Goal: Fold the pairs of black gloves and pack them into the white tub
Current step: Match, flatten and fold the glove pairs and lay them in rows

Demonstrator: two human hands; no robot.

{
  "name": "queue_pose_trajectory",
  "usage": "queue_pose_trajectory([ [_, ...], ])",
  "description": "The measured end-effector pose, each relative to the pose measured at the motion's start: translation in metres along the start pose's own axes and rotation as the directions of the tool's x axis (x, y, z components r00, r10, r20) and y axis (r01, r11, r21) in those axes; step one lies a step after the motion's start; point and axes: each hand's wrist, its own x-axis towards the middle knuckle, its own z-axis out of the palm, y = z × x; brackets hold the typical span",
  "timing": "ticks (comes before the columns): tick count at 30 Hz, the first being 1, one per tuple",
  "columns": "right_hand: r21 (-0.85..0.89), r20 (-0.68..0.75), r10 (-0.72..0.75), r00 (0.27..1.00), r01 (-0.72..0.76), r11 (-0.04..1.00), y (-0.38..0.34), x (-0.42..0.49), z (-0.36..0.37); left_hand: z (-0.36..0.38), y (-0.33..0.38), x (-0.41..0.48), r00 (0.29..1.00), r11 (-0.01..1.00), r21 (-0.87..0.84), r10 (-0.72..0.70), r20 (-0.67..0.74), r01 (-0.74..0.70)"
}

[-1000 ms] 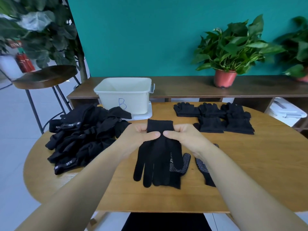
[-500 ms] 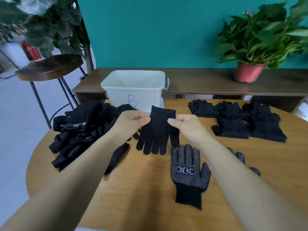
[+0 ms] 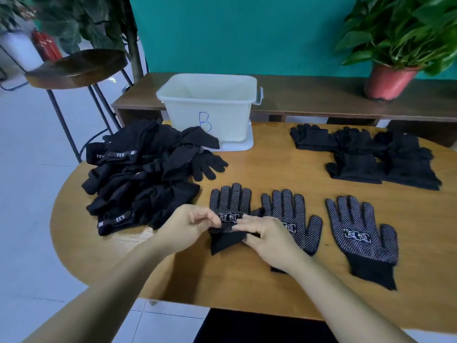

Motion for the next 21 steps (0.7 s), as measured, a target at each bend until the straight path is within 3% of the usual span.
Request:
queue_pose_trajectory([
  [3, -0.143, 0.088, -0.059, 0.994, 0.072, 0.987, -0.005, -0.008, -0.002, 0.001, 0.009, -0.002, 1.000, 1.000, 0.017, 0.010, -0.020, -0.010],
  [5, -0.131, 0.055, -0.076, 0.996, 0.082, 0.988, -0.009, -0.014, -0.003, 0.003, 0.010, 0.000, 0.997, 0.993, 0.112, 0.047, -0.068, -0.040],
  [8, -0.089, -0.251, -0.041, 0.967, 0.019, 0.996, -0.015, -0.019, -0.002, 0.012, 0.012, 0.002, 0.990, 0.923, 0.372, 0.130, -0.050, -0.103],
  [11, -0.246, -0.436, 0.045, 0.899, -0.168, 0.955, -0.022, -0.020, -0.003, 0.024, 0.009, 0.000, 0.987, 0.739, 0.657, 0.065, 0.148, -0.147],
  [13, -0.356, -0.357, 0.047, 0.933, -0.182, 0.916, -0.023, -0.020, 0.000, 0.028, -0.001, -0.006, 0.977, 0.625, 0.763, -0.002, 0.214, -0.166],
  [17, -0.521, 0.020, 0.086, 0.996, -0.063, 0.851, -0.022, -0.016, 0.015, 0.034, -0.014, -0.017, 0.982, 0.552, 0.821, -0.018, 0.187, -0.146],
  [21, -0.600, 0.108, 0.060, 0.992, 0.017, 0.799, -0.014, -0.009, 0.027, 0.035, -0.017, -0.019, 0.991, 0.511, 0.851, 0.016, 0.134, -0.123],
])
